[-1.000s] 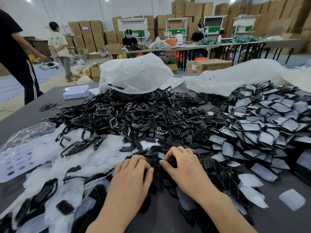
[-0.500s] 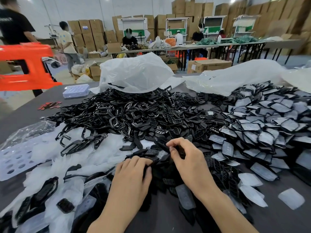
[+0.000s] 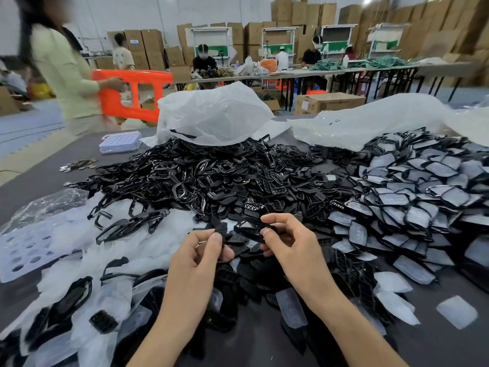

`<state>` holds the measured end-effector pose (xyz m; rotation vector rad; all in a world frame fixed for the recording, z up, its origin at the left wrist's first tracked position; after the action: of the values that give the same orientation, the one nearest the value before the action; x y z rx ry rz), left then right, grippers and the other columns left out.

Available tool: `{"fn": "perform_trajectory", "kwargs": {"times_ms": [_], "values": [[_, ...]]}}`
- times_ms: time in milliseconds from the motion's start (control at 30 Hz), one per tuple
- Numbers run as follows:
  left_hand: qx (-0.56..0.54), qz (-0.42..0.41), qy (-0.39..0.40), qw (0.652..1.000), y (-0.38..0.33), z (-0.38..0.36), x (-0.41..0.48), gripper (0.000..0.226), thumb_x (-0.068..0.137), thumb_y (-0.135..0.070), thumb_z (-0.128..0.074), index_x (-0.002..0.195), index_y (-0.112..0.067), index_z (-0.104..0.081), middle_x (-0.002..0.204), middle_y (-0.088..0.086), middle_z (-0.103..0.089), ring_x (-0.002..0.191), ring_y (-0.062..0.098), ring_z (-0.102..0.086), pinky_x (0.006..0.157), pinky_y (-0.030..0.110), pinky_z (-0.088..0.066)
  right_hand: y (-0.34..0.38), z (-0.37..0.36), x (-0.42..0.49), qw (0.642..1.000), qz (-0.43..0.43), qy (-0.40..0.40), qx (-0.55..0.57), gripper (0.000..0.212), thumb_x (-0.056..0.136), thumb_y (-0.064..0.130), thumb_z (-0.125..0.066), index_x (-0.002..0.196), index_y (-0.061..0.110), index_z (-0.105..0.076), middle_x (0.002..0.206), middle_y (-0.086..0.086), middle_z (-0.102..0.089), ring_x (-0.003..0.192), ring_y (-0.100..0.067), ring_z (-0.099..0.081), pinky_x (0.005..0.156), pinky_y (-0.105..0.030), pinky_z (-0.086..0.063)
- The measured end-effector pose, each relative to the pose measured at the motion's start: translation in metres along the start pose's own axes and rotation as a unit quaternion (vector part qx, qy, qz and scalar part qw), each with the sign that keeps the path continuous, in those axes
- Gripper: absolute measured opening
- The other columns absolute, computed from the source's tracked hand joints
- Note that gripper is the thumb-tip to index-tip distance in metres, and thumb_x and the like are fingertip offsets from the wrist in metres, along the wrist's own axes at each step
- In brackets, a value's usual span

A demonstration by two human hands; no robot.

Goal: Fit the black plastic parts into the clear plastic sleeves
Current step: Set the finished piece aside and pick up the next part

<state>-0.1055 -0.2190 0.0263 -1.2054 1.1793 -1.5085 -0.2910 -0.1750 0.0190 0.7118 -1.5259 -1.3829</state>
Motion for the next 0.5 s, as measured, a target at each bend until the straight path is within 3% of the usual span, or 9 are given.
{"fn": "perform_trajectory", "kwargs": {"times_ms": [200, 333, 433, 500], "values": [[-0.004, -0.033, 0.007, 0.999, -0.001, 0.001, 0.002, 0.021, 0.1, -0.034, -0.053, 0.087, -0.034, -0.069, 0.08, -0.004, -0.07, 0.077, 0.007, -0.065, 0.074, 0.01, -0.045, -0.001, -0.005, -0.002, 0.999, -0.015, 0.023, 0.021, 0.022, 0.098, 0.014, -0.066, 0.104, 0.034, -0.072, 0.086, 0.011, -0.074, 0.076, -0.009, -0.072, 0.072, -0.016, -0.054], [0.014, -0.049, 0.015, 0.999, -0.005, 0.0, 0.0, 0.026, 0.102, -0.029, -0.052, 0.097, -0.046, -0.071, 0.088, -0.012, -0.072, 0.079, 0.003, -0.065, 0.073, 0.006, -0.045, -0.001, -0.007, -0.003, 0.999, -0.018, 0.027, 0.018, 0.025, 0.097, 0.016, -0.068, 0.108, 0.037, -0.072, 0.086, 0.015, -0.073, 0.078, -0.009, -0.072, 0.072, -0.018, -0.055], [0.059, -0.086, 0.005, 0.995, -0.009, -0.002, -0.005, 0.031, 0.1, -0.017, -0.056, 0.101, -0.046, -0.067, 0.087, -0.018, -0.069, 0.076, 0.006, -0.062, 0.065, 0.005, -0.044, -0.003, -0.008, -0.003, 1.0, -0.019, 0.023, 0.001, 0.021, 0.097, 0.018, -0.068, 0.109, 0.035, -0.072, 0.09, 0.009, -0.075, 0.08, -0.011, -0.072, 0.072, -0.021, -0.056], [0.085, -0.114, 0.002, 0.99, -0.011, -0.005, -0.007, 0.03, 0.098, -0.017, -0.059, 0.109, -0.045, -0.062, 0.089, -0.018, -0.065, 0.079, 0.005, -0.06, 0.068, 0.007, -0.043, -0.003, -0.009, -0.004, 0.999, -0.019, 0.029, -0.008, 0.018, 0.097, 0.019, -0.068, 0.106, 0.035, -0.073, 0.09, 0.007, -0.076, 0.08, -0.01, -0.072, 0.072, -0.02, -0.055]]}}
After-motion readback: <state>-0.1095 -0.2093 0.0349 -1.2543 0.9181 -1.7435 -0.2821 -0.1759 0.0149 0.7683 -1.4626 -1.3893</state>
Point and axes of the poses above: each hand's wrist, its own x-axis towards the middle knuckle, its own z-axis out of the back of the hand, y = z × x, the point moved 7 cm from there along x, towards the middle knuckle
